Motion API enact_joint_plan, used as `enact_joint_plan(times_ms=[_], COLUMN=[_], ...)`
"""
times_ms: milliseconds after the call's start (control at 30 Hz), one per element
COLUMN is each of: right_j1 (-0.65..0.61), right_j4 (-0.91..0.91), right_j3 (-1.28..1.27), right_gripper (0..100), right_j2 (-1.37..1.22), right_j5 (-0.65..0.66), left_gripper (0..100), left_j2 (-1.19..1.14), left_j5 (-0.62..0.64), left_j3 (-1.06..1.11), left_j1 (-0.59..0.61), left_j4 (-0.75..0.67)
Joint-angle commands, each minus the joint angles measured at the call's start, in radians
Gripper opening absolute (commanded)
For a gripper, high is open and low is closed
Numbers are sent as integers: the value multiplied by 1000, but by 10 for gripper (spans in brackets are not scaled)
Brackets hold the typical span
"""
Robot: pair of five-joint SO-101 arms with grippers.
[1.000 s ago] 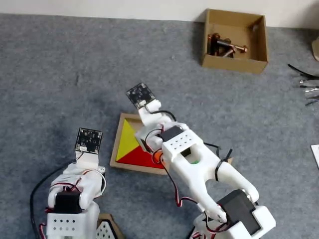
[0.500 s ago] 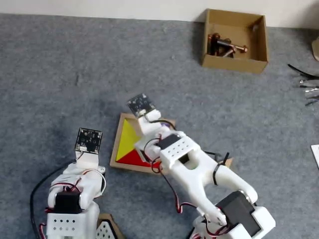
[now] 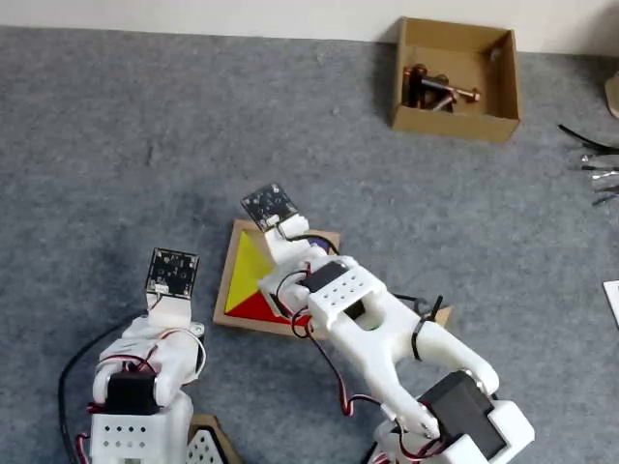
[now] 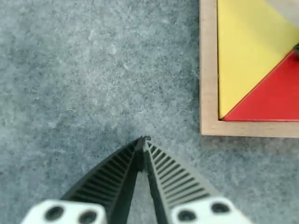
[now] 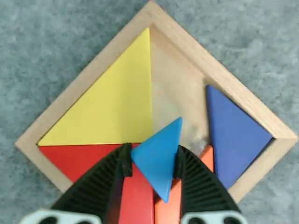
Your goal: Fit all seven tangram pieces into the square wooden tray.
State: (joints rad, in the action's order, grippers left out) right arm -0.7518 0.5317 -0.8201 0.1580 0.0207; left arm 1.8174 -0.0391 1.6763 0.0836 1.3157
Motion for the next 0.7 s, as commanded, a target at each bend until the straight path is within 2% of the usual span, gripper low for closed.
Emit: enact_joint_plan(times_ms=[0,300,500,667], right_j1=[-7,36,36,35], right_j4=[5,5,5,5], right_j3=[7,10,8,8], right_gripper=[74,75,189,197], right_j2=[47,48,48,48], right_j5=[-6,-8,-8,-8], left_gripper=[5,5,5,5], left_j2=[5,5,5,5], left_j5=[-5,-5,-5,-5], left_j3=[19,19,19,19], left_j1=[8,8,8,8], left_j4=[5,5,5,5])
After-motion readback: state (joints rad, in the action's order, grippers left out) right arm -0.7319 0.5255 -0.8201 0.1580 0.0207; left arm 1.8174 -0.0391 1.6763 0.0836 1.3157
